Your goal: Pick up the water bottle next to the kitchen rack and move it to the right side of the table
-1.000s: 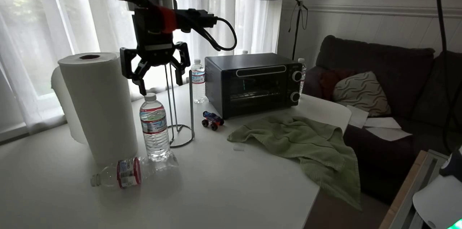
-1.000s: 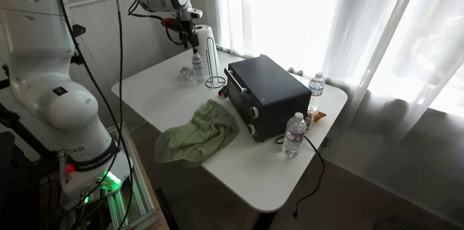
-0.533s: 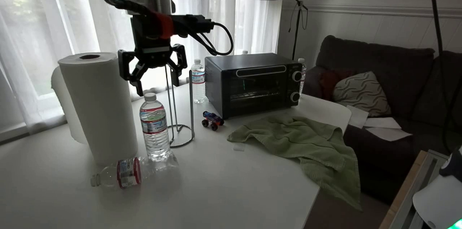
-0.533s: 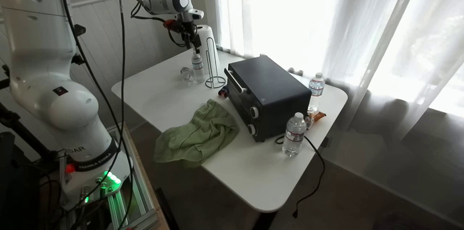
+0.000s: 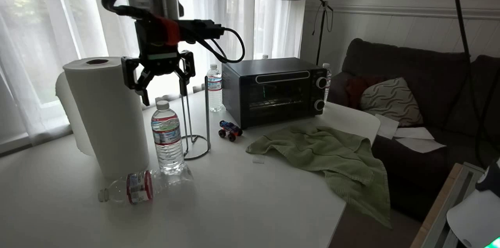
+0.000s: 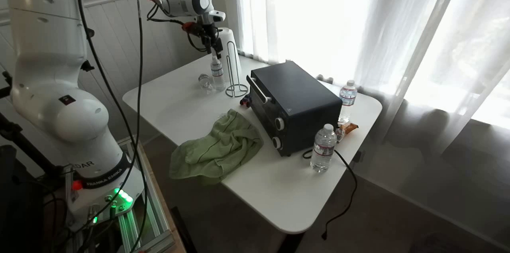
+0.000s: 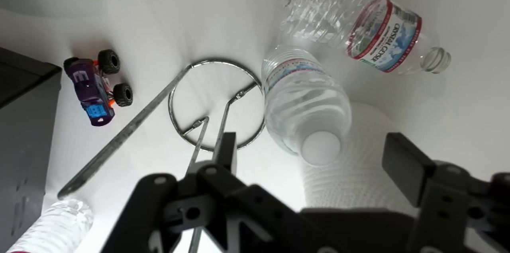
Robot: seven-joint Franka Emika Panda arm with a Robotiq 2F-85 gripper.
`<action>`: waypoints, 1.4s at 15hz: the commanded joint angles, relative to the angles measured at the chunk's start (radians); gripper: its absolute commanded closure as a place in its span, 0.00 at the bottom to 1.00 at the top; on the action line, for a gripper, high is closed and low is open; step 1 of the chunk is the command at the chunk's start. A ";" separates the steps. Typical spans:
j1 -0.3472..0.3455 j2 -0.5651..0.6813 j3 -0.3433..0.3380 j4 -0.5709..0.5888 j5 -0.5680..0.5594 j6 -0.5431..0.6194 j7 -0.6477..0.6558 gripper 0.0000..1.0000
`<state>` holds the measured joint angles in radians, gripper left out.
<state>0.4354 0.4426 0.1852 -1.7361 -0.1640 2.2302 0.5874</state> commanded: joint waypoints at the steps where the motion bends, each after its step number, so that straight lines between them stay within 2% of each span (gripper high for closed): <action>1: 0.023 0.034 -0.018 0.042 -0.012 -0.007 0.004 0.37; 9: 0.024 0.052 -0.013 0.059 0.007 -0.011 -0.019 0.92; 14: 0.043 -0.010 -0.022 0.023 -0.016 -0.042 0.007 0.92; 21: 0.043 -0.186 -0.004 -0.087 -0.035 -0.186 0.064 0.92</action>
<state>0.4713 0.3845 0.1786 -1.7281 -0.1758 2.0864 0.6141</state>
